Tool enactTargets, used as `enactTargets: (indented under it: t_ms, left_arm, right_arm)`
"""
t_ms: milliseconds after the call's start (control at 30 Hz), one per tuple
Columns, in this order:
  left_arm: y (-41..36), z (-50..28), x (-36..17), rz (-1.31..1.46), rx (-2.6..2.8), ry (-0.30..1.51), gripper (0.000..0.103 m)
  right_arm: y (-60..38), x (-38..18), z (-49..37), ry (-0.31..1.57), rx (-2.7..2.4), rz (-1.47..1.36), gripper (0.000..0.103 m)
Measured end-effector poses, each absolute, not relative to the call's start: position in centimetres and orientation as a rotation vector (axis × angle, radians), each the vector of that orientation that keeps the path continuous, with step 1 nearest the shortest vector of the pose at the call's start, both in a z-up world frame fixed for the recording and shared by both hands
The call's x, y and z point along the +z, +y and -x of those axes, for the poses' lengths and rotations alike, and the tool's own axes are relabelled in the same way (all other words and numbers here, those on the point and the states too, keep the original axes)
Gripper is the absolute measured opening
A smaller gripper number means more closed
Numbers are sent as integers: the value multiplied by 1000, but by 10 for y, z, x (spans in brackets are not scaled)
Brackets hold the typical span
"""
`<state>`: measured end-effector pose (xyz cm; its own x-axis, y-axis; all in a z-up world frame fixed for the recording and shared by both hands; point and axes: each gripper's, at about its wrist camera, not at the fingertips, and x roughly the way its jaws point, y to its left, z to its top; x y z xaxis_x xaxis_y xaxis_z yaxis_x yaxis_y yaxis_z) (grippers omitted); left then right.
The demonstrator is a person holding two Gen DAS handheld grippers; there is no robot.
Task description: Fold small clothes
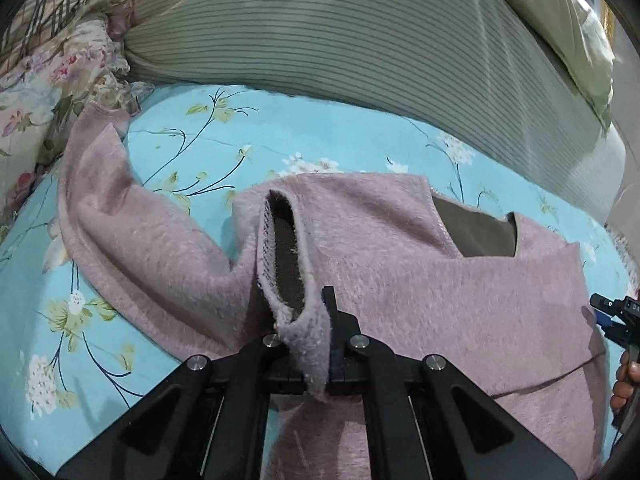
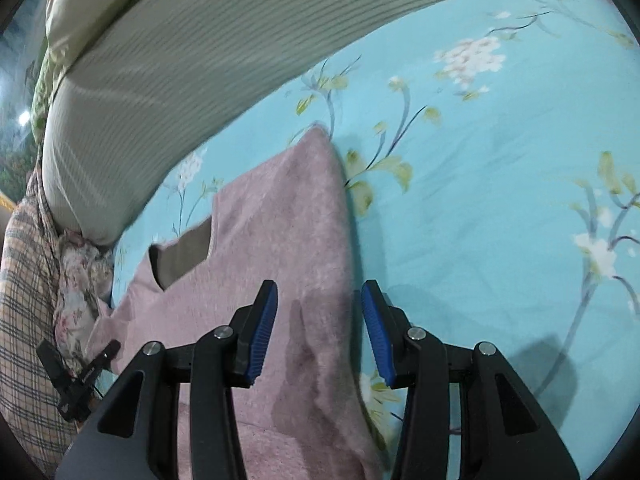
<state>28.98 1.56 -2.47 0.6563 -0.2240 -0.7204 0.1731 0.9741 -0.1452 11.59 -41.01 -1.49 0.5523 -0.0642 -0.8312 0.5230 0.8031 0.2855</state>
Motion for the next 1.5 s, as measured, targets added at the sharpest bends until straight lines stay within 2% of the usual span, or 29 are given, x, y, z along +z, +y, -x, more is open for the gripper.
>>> enactTargets:
  t_ms: [33,67,167,400,500,600,667,767,967,1033,1067,1133,1167,1333,1500]
  left_arm:
    - [15,-289,-25,62,-227,827,3]
    - [14,-288,-25,61,-231,828,3]
    - [12,-285,-22,68,-257,828,3]
    - [-14,-283,-31,16,-305,848,3]
    - [-14,-285,-39,8,-308,876,4]
    - [-13,-285,-42,6,-311,883,4]
    - [-11,-285,-44,25,-307,897,5]
    - [-1,-278,-41,64,-305,901,7]
    - [56,-271,-28,130,-238,891,23]
    - [86,-276,-20,153,-164,868,40]
    - [104,-281,-15,172,-121,857,43]
    - [133,-292,-10,207,-54,848,58]
    - [147,-299,-9,227,-22,847,60]
    - [208,-350,-19,313,110,890,62]
    - [253,-404,-39,436,117,940,62]
  right_arm:
    - [-407,-22,-119,956,-364,-534,33]
    - [-405,-24,-120,972,-374,-516,8]
    - [-409,-8,-111,928,-425,-470,7]
    - [-420,-11,-106,988,-513,-390,8]
    - [-393,21,-98,901,-621,-244,13]
    - [-363,36,-98,838,-495,-272,14]
    - [-349,18,-110,926,-370,-316,22]
    - [-349,-20,-114,1068,-379,-343,22]
    - [-343,2,-89,985,-364,-413,23]
    - [-330,16,-84,959,-309,-403,23]
    - [-321,21,-80,951,-279,-399,25]
    - [-306,25,-77,941,-219,-411,33]
    - [-297,23,-78,936,-193,-421,37]
    - [-264,18,-76,910,-101,-456,38]
    - [-248,0,-81,965,-97,-451,38]
